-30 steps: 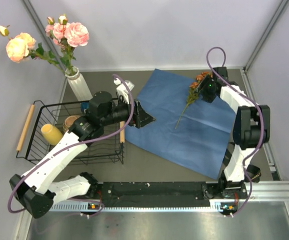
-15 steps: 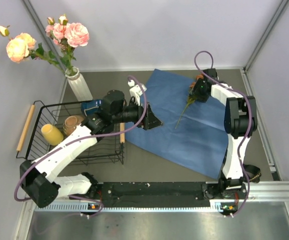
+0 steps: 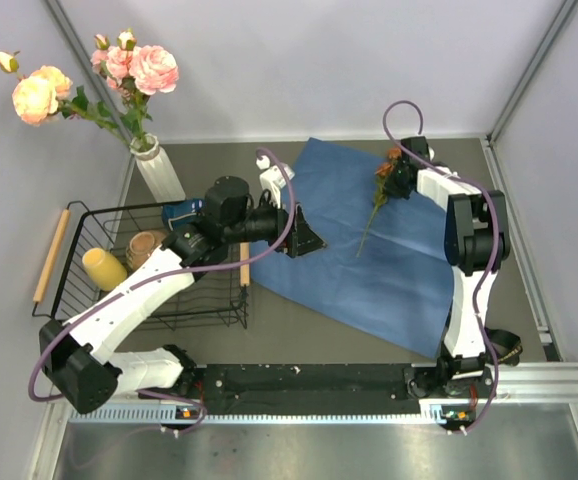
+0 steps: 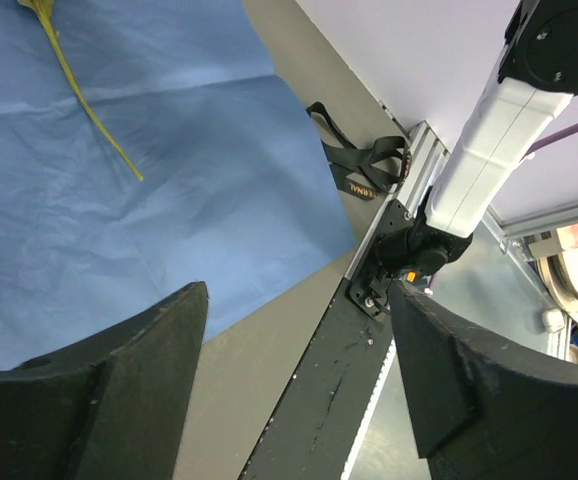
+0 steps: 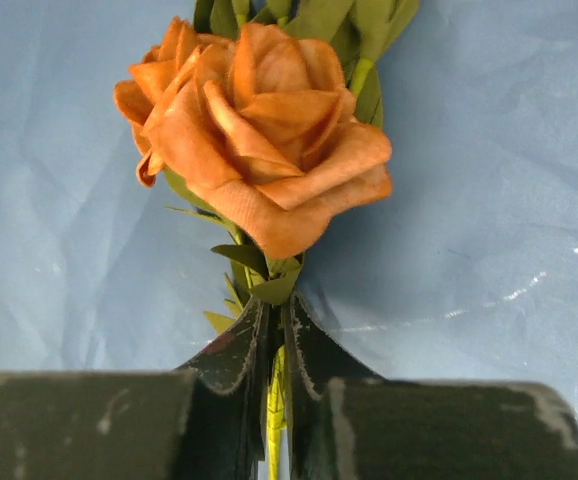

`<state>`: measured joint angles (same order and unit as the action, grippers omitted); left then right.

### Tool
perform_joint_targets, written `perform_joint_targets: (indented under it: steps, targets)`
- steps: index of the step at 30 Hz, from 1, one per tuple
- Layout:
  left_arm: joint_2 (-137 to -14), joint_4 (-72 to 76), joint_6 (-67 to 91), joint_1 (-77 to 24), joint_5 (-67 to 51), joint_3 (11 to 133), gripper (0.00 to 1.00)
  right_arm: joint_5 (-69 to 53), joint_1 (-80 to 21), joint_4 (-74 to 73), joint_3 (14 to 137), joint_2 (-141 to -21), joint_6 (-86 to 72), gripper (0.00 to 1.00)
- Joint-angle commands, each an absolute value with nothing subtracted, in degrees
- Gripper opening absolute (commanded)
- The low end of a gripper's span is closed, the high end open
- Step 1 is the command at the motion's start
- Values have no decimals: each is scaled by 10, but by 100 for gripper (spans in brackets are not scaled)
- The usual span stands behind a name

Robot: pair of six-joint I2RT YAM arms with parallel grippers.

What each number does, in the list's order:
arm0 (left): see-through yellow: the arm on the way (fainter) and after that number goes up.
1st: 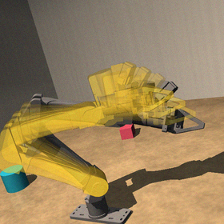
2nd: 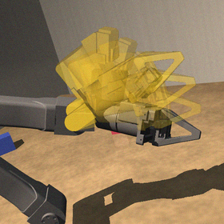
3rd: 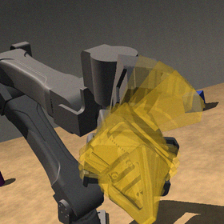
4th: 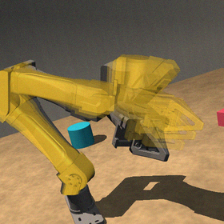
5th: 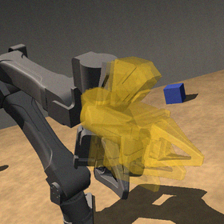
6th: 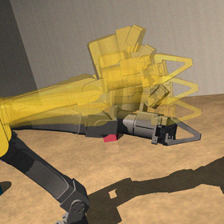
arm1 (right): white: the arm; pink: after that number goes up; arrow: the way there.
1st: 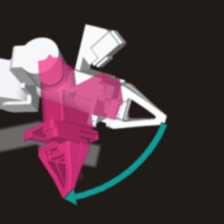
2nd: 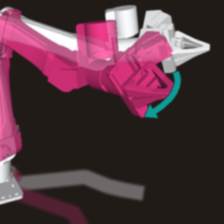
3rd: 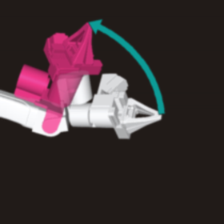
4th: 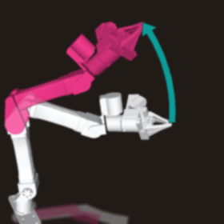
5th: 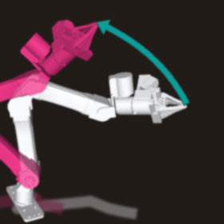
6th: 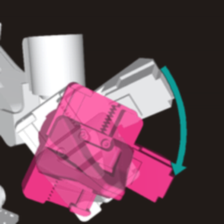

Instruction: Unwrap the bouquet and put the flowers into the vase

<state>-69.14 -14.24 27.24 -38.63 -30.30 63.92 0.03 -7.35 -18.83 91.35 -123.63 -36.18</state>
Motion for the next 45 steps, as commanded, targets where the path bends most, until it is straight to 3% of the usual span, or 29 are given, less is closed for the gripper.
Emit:
perform_joint_targets:
  steps: [1,4,12,18,22,25,26,30,33,36,38,39,41,43,44,45]
  targets:
    - [-676,-131,272,-388,-299,677,83,2,-76,-157,943,-1187,-352,0]
    - [-679,-101,300,-384,-322,681,90,-60,-77,-135,917,-1116,-350,0]
    - [-736,11,366,-383,-356,688,88,-236,-88,37,745,-874,-430,0]
    - [-823,17,364,-385,-359,732,87,-291,-121,152,634,-761,-514,0]
    - [-852,8,357,-388,-357,755,76,-307,-133,205,592,-705,-561,0]
    - [-860,4,359,-389,-359,762,61,-305,-140,228,573,-681,-570,0]
    - [-860,4,358,-389,-359,761,52,-302,-139,227,570,-677,-572,0]
    - [-860,8,362,-390,-375,759,36,-319,-140,231,570,-675,-582,0]
    - [-859,4,360,-391,-369,756,18,-332,-141,255,561,-673,-604,0]
    - [-855,3,362,-391,-369,751,17,-335,-142,265,554,-664,-613,0]
    - [-853,4,363,-391,-372,749,8,-336,-144,256,553,-659,-606,1]
    - [-850,5,362,-391,-371,747,2,-341,-144,253,554,-656,-605,5]
    - [-838,3,350,-391,-370,744,0,-352,-144,243,562,-655,-572,14]
    - [-824,-15,338,-391,-373,742,0,-380,-144,205,573,-656,-529,29]
    - [-819,-32,323,-392,-376,743,0,-400,-144,186,587,-657,-483,42]
    - [-810,-45,315,-391,-377,743,0,-406,-143,145,595,-659,-461,46]
